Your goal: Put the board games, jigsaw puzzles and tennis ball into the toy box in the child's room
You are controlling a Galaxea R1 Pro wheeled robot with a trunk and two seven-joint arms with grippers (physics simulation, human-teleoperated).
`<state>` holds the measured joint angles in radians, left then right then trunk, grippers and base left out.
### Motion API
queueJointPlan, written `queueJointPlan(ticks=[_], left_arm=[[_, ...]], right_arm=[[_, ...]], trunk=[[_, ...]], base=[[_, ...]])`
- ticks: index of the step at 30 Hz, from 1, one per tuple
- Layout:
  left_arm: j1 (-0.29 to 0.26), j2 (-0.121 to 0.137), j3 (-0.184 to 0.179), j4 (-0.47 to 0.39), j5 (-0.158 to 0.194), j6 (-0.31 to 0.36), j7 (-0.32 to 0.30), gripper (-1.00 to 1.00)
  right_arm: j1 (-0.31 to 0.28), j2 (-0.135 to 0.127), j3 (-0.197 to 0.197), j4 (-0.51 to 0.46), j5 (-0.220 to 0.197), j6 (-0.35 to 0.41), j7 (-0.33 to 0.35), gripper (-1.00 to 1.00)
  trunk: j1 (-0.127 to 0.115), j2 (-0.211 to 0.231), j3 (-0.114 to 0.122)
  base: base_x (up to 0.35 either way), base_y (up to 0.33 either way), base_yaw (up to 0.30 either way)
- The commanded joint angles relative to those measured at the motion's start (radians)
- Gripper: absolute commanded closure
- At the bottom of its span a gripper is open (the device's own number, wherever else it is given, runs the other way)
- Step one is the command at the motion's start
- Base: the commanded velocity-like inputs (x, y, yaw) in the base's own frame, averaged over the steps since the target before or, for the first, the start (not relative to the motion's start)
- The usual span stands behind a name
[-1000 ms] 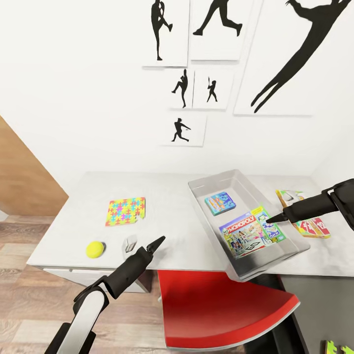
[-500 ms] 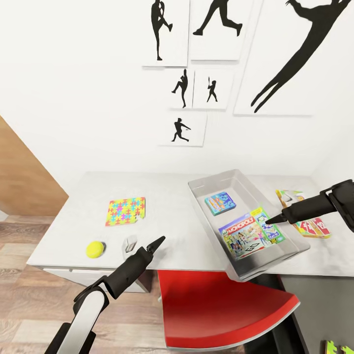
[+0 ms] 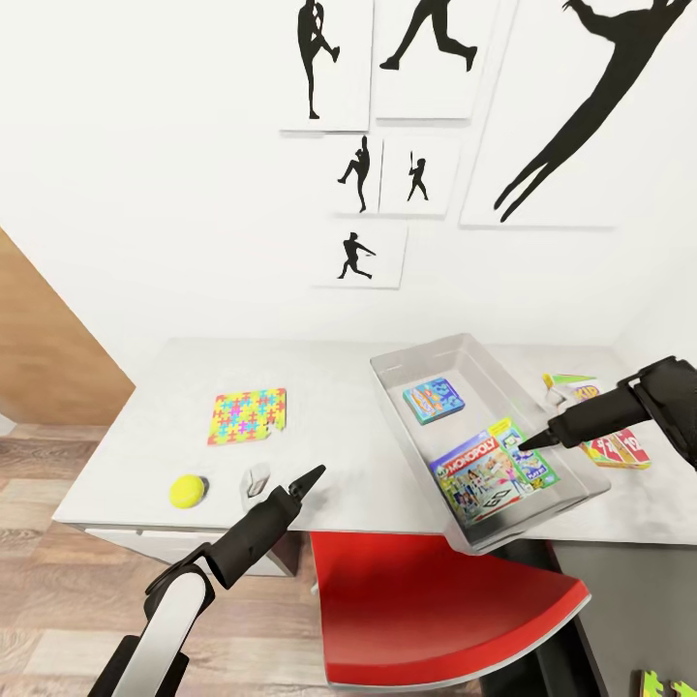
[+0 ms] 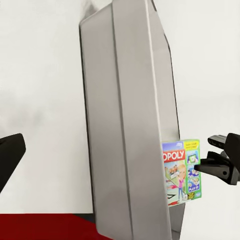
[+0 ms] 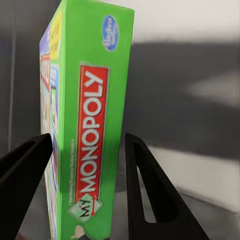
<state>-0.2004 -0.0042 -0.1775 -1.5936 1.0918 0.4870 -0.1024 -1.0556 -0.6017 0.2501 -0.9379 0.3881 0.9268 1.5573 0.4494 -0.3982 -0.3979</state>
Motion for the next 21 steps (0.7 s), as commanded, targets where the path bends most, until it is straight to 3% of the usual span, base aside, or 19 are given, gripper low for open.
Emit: queueJointPlan(ticks=[1,21], left_arm=[[-0.001,0.000,0.001,0.000,0.005,0.005,0.000,-1.00],[-0.001,0.000,0.001,0.000,0.005,0.004,0.000,-1.00]], right_arm=[[-0.001,0.000,0.003,-0.001,0.009,0.010,0.009,1.00],[-0.001,-0.001,0.008,-0.001,0.009,0.012,0.008,1.00]], trunk=[[0.001,-0.002,-0.002],[0.001,-0.002,-0.002]], base=[[0.000,0.000,0.000],[0.000,0.000,0.000]])
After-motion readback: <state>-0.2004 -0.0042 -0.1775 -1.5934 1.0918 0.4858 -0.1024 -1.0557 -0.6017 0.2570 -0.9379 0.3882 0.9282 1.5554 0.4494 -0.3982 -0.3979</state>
